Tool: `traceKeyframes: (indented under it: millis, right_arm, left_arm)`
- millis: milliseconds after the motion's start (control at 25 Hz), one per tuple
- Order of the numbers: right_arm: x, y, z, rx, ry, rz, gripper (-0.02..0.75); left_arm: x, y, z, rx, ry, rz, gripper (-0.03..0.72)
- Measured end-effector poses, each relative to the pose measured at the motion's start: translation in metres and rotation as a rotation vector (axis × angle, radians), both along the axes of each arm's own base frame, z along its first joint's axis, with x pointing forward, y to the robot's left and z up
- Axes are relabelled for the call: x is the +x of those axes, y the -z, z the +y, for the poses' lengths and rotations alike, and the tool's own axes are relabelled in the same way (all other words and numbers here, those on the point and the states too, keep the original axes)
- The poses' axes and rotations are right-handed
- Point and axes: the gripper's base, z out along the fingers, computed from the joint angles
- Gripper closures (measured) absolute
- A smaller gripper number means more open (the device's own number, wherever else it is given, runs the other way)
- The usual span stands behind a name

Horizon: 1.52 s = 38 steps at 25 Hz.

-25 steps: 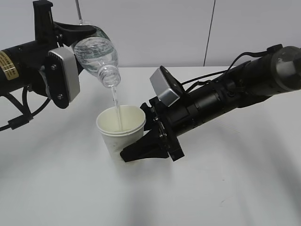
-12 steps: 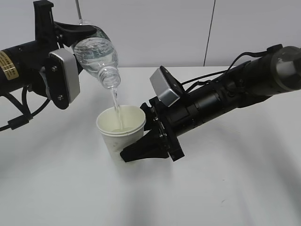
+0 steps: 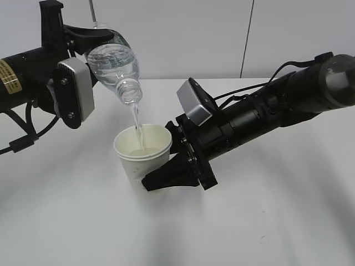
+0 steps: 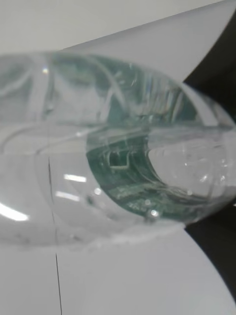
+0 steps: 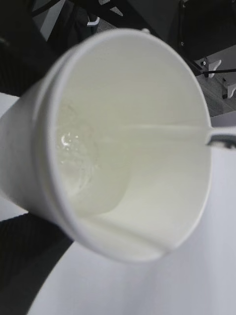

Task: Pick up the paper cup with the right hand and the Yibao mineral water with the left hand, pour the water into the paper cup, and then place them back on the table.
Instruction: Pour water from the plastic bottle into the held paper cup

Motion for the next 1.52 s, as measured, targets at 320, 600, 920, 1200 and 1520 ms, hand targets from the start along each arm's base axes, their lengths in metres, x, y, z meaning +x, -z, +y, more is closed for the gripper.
traceKeyframes:
  millis: [320,600,920,1200,1520]
  right_arm:
    - [0.000,0.000,0.000,0.000,0.000,0.000,0.269]
    - [0.000,0.000,0.000,0.002,-0.007,-0.017,0.269]
    - [0.001,-0.001,0.000,0.019,-0.027,-0.080,0.269]
    - [0.002,-0.002,0.001,0.039,-0.022,-0.106,0.269]
    - [0.003,-0.002,0.000,0.038,-0.018,-0.104,0.269]
  left_arm:
    - [0.000,0.000,0.000,-0.002,0.001,-0.002,0.361]
    - [0.000,0.000,0.000,-0.089,-0.002,0.077,0.361]
    - [-0.004,0.008,0.002,-0.401,-0.034,0.405,0.363]
    - [-0.010,0.021,0.004,-0.926,-0.118,0.929,0.363]
    - [-0.032,0.062,0.003,-1.057,-0.101,1.167,0.363]
